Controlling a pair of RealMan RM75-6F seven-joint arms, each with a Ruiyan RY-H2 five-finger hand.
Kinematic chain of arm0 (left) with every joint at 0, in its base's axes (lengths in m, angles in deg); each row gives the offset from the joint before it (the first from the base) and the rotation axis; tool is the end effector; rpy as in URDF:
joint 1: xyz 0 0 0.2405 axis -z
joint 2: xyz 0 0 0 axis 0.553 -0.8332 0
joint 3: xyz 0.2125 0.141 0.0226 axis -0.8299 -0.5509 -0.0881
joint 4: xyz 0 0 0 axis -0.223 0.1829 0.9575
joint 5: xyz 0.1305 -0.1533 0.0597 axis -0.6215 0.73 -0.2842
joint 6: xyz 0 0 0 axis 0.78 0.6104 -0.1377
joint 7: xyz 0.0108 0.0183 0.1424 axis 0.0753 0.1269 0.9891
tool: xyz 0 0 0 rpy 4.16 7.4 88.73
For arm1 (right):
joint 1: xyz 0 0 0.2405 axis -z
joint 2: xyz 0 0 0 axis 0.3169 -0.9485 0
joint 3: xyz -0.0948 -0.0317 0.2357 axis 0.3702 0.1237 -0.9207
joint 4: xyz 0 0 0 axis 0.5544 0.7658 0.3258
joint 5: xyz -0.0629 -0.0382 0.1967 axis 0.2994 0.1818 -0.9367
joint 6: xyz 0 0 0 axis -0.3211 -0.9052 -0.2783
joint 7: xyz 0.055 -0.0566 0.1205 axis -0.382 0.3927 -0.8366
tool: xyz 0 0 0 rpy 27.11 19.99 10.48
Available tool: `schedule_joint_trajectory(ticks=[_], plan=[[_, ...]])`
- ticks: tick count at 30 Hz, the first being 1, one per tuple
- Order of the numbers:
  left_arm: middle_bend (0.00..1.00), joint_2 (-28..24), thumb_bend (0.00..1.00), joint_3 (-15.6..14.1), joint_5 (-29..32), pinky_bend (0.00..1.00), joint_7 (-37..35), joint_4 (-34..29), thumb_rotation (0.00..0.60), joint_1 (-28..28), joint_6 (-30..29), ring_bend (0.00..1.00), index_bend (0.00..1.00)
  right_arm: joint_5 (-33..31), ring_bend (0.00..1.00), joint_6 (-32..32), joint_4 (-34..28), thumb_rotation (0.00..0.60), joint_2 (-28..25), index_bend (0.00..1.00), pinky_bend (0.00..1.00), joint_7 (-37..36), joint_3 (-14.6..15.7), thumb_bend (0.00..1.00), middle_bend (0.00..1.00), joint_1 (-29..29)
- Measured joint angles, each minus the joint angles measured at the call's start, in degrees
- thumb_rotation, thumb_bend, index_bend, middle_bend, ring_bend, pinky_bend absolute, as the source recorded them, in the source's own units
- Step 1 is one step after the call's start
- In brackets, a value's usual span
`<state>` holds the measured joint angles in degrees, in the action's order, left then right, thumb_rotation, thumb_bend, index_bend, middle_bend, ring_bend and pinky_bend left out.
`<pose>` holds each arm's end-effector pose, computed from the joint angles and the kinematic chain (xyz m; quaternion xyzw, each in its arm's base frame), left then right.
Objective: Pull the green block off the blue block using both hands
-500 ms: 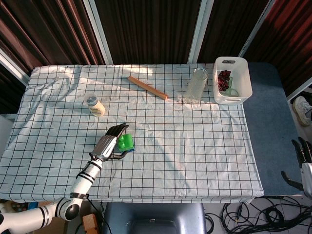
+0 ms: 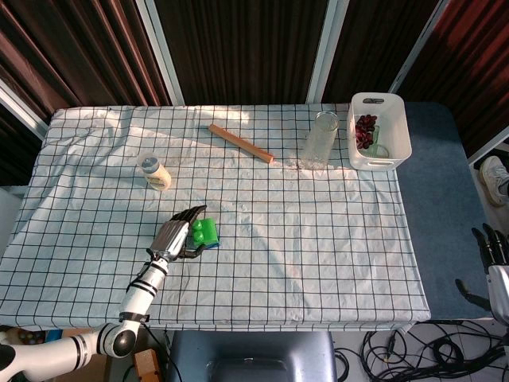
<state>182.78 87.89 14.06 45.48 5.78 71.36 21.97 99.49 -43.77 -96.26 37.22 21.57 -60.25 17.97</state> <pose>-0.1640 0.3403 -0.0483 -0.6533 -0.5002 -0.4208 0.3820 -0.3362 -0.1596 0.1910 0.5783 -0.3768 0.3386 0.6395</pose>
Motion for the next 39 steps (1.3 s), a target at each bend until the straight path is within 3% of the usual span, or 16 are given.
schedule_joint_trajectory(ticks=[5, 9, 11, 16, 21, 25, 29, 33, 39], plan=[[0.31, 1.2, 0.32, 0.2, 0.7, 0.4, 0.6, 1.2, 0.6, 0.3, -1.0, 0.32, 0.3, 0.0, 0.0, -0.2, 0.1, 0.6, -0.1, 0.0, 0.0, -0.3, -0.1, 0.15, 0.0, 0.1], [0.46, 1.7, 0.37, 0.3, 0.5, 0.54, 0.7, 1.7, 0.6, 0.3, -2.1, 0.44, 0.45, 0.0, 0.0, -0.1, 0.1, 0.6, -0.1, 0.0, 0.0, -0.4, -0.1, 0.15, 0.0, 0.1], [0.53, 2.0, 0.41, 0.4, 0.1, 0.6, 0.3, 1.7, 0.6, 0.2, -3.0, 0.5, 0.5, 0.0, 0.0, 0.0, 0.2, 0.6, -0.1, 0.0, 0.0, -0.3, -0.1, 0.15, 0.0, 0.0], [0.7, 2.8, 0.64, 0.7, -1.9, 0.76, -0.7, 1.5, 0.6, -0.7, -7.6, 0.66, 0.65, 0.3, 0.0, 0.0, 0.3, 0.6, 0.0, 0.0, 0.0, -0.3, 0.0, 0.15, 0.0, -0.2], [0.72, 2.5, 0.68, 0.2, -5.5, 0.79, -4.8, -0.9, 0.6, -2.7, -12.5, 0.69, 0.67, 2.2, 0.0, 0.4, 0.8, 0.6, 0.1, 0.0, 0.0, -2.9, 0.2, 0.15, 0.0, -0.9], [0.72, -0.4, 0.68, -1.4, -8.7, 0.79, -12.2, -6.9, 0.6, -5.1, -14.1, 0.69, 0.67, 5.0, 0.0, 2.6, 0.8, 0.6, -0.7, 0.0, 0.0, -9.6, 0.6, 0.15, 0.0, -3.0], [0.72, -4.1, 0.67, -3.3, -11.6, 0.79, -17.5, -13.9, 0.6, -6.8, -14.1, 0.69, 0.67, 7.6, 0.0, 7.8, 0.2, 0.6, -2.4, 0.0, 0.0, -21.0, 0.5, 0.15, 0.0, -7.8], [0.72, -5.7, 0.67, -4.7, -14.4, 0.79, -19.8, -16.4, 0.6, -7.8, -14.7, 0.69, 0.67, 8.7, 0.0, 17.7, -1.5, 0.6, -3.9, 0.0, 0.0, -32.9, -1.1, 0.15, 0.0, -16.6], [0.72, -4.7, 0.67, -4.6, -15.1, 0.79, -20.7, -16.2, 0.6, -7.8, -14.9, 0.69, 0.67, 5.7, 0.0, 33.3, -4.9, 0.6, -3.7, 0.0, 0.0, -36.9, -4.0, 0.15, 0.0, -28.1]])
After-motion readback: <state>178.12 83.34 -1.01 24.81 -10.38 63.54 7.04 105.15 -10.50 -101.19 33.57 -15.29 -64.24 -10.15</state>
